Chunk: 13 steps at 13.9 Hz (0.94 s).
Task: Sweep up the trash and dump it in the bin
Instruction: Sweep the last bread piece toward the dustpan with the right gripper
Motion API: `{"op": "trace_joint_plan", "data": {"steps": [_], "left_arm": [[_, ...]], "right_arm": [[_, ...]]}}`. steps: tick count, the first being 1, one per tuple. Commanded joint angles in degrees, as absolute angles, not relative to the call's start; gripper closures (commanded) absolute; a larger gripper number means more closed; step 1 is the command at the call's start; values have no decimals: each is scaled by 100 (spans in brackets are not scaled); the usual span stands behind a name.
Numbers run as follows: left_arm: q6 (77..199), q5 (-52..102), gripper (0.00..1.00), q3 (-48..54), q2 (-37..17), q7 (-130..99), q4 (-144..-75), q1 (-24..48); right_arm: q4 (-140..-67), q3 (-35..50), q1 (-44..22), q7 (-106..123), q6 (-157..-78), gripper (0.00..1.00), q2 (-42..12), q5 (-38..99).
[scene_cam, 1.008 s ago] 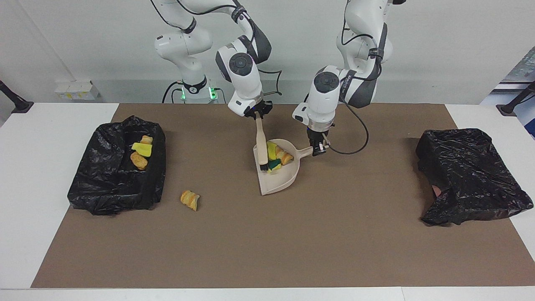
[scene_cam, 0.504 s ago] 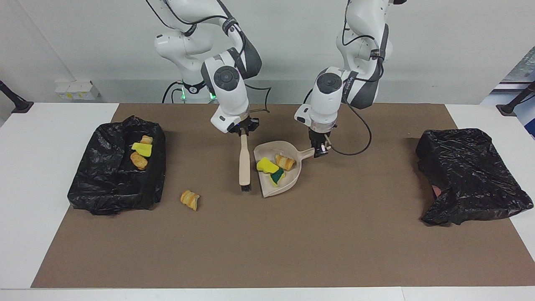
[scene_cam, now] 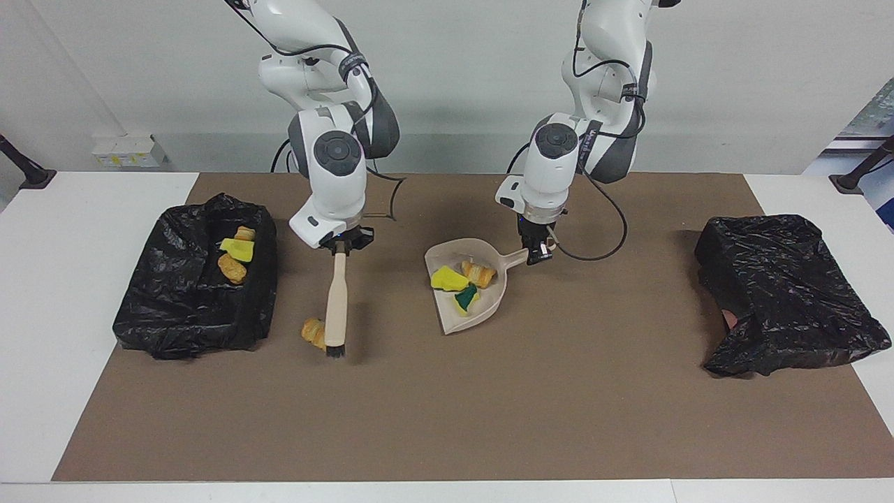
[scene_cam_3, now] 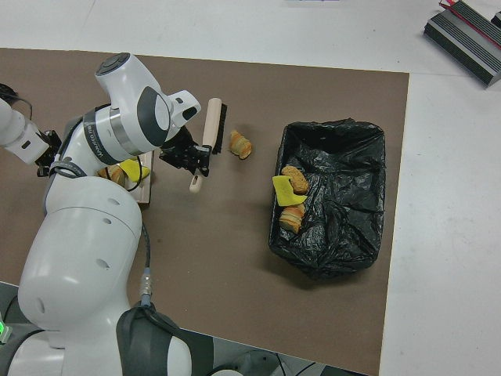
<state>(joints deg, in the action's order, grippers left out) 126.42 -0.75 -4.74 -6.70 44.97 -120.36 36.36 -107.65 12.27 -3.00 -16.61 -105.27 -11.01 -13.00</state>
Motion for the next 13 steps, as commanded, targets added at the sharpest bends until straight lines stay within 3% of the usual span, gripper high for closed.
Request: {"op": "trace_joint_plan", "data": {"steps": [1, 6, 13], "left_arm": [[12867, -26, 100, -483, -615, 4166, -12155, 3674], [12762, -26, 100, -483, -589, 3877, -12164, 3831], [12243, -132, 100, -483, -501, 3718, -12155, 3999]], "right_arm": [[-10512, 1310, 262, -1170, -10468, 100, -1379, -1695], [-10748, 1310, 290, -1151, -10582, 100, -1652, -2136], [-10986, 2266, 132, -1019, -10520, 100, -1521, -696]]}}
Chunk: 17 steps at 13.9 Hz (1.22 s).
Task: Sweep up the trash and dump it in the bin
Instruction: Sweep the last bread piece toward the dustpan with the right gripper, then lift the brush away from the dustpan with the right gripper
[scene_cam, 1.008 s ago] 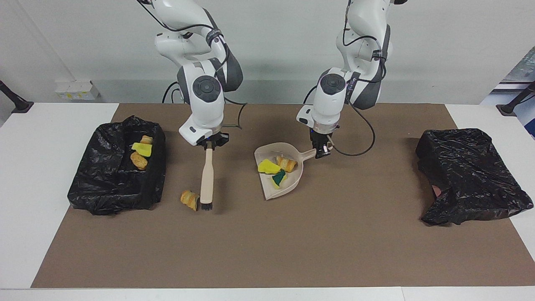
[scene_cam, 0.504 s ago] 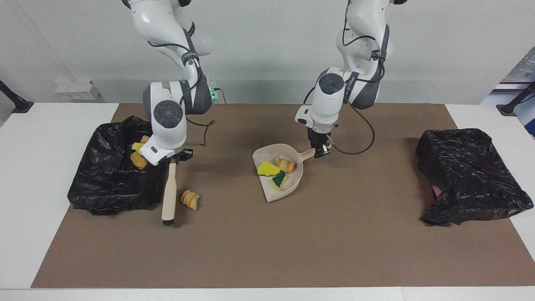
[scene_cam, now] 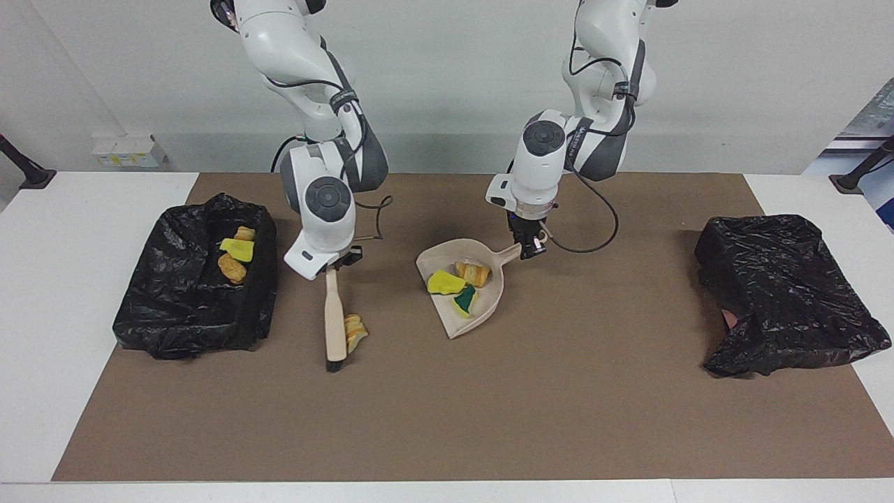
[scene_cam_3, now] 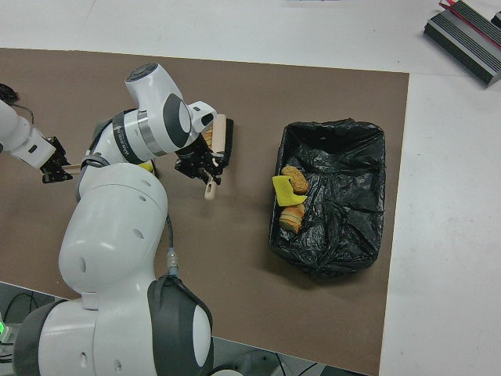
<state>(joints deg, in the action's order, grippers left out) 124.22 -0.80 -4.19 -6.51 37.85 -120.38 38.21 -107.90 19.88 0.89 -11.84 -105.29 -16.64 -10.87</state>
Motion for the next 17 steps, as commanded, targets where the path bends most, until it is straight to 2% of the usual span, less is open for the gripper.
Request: {"op": "trace_joint_plan", "data": {"steps": [1, 5, 9, 17], "left_arm": [[12191, -193, 100, -483, -492, 3726, -12164, 4008], [12269, -211, 100, -466, -527, 3718, -12199, 4008], [12595, -211, 100, -457, -545, 3753, -12261, 3990], [12999, -88, 100, -448, -799, 4885, -12121, 3174]], "right_arm": [[-10986, 2529, 123, -1028, -10529, 100, -1521, -433], [-10969, 2918, -192, -1098, -10355, 100, -1424, 69], [-10881, 2918, -185, -906, -9792, 100, -1003, 404], [-11100, 2909, -194, -1292, -9536, 100, -458, 738]]}}
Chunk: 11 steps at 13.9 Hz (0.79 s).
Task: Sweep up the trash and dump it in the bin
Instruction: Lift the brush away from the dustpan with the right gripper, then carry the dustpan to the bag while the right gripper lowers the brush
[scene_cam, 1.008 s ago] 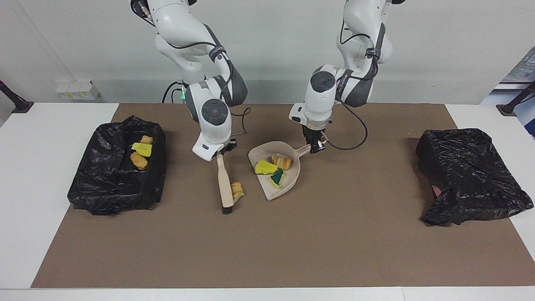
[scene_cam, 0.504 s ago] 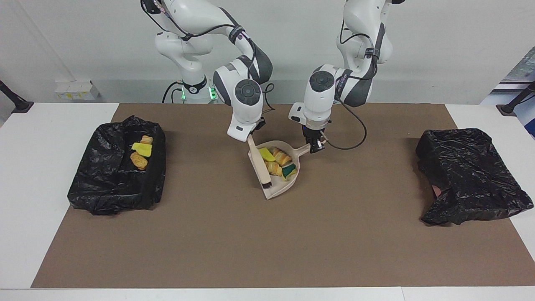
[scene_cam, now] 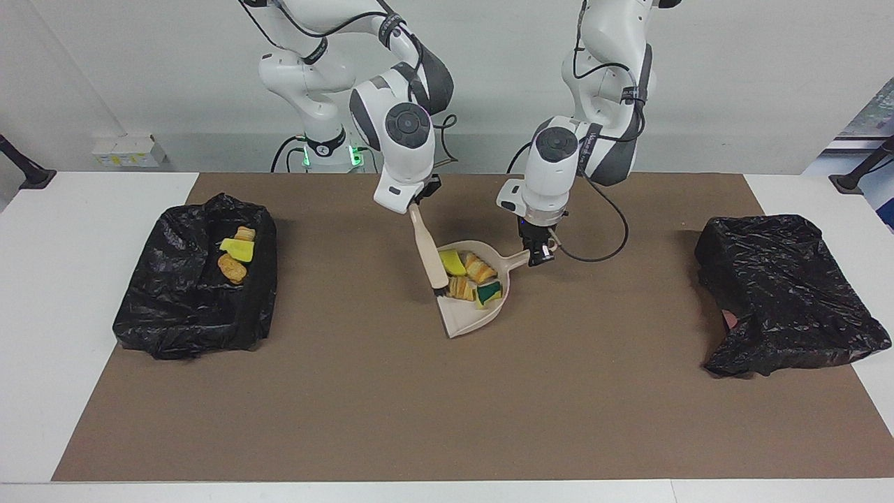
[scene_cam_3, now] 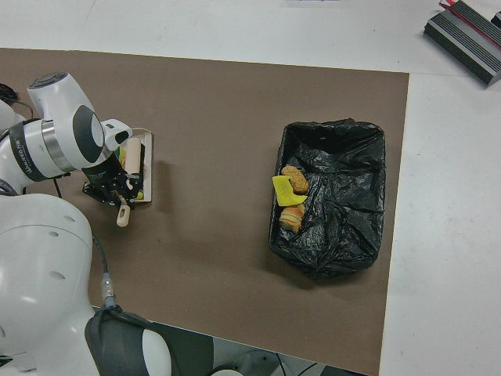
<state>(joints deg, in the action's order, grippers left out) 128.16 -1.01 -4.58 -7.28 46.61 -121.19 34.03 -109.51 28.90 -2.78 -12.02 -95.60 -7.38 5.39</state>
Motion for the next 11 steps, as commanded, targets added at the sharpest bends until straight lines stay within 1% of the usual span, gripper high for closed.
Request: {"op": "trace_joint_plan", "data": {"steps": [1, 3, 6, 8, 11], "left_arm": [[12912, -53, 100, -448, -887, 5061, -11929, 3042], [12562, 26, 100, -457, -1054, 5491, -11516, 2752], [11911, 210, 100, -457, -1072, 6002, -10936, 2269], [11577, 220, 100, -448, -1072, 6396, -10671, 1848], [11076, 465, 100, -457, -1055, 7353, -10285, 1215]], "right_arm": [[-11118, 2909, -185, -1483, -9536, 100, -335, 851], [-11441, 2918, -359, -2246, -9632, 100, 33, 914], [-12241, 2909, -895, -2865, -10255, 100, 657, 1316], [-12313, 2918, -1272, -3170, -10371, 100, 729, 1590], [-12427, 2918, -1949, -3988, -10923, 100, 572, 1600]]}}
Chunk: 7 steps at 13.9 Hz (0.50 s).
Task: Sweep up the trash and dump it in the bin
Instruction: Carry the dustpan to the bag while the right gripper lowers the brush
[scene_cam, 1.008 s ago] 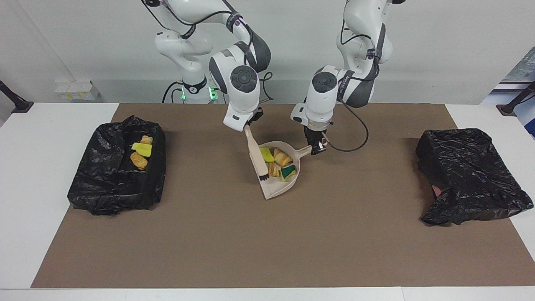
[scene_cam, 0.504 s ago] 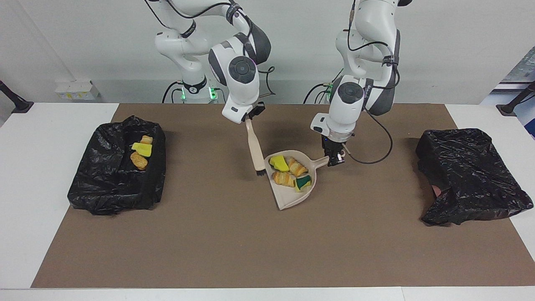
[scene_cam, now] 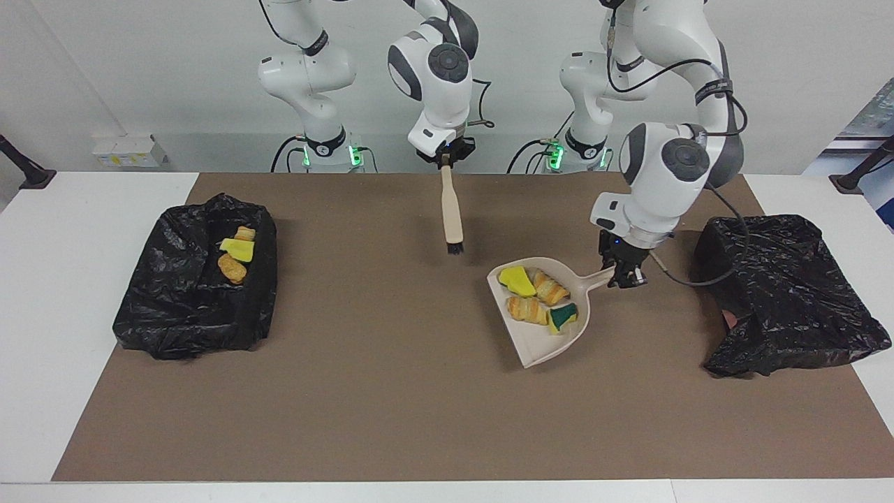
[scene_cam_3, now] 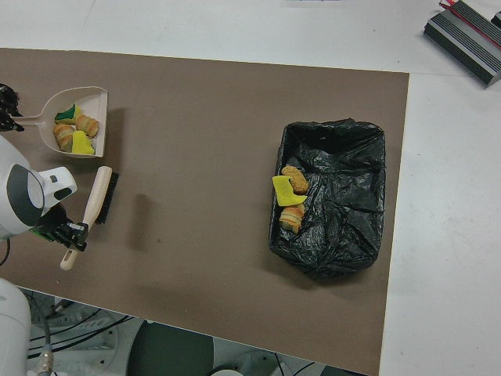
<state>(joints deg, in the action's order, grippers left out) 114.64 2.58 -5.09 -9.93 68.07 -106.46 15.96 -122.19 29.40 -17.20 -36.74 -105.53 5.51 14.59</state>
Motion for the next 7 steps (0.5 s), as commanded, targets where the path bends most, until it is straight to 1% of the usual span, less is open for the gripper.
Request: {"op": "trace_joint_plan", "data": {"steps": [1, 4, 7], "left_arm": [[10874, 483, 100, -457, -1046, 7600, -10118, 1039], [10355, 483, 100, -457, -1046, 8435, -9696, 380], [10231, 475, 100, -457, -1055, 9226, -9606, -183]], "right_arm": [[-12515, 2918, -2143, -4156, -11064, 100, 519, 1608], [-12866, 2909, -2574, -4412, -11670, 100, 317, 1608], [-13095, 2909, -2751, -4675, -11952, 100, 211, 1503]]}}
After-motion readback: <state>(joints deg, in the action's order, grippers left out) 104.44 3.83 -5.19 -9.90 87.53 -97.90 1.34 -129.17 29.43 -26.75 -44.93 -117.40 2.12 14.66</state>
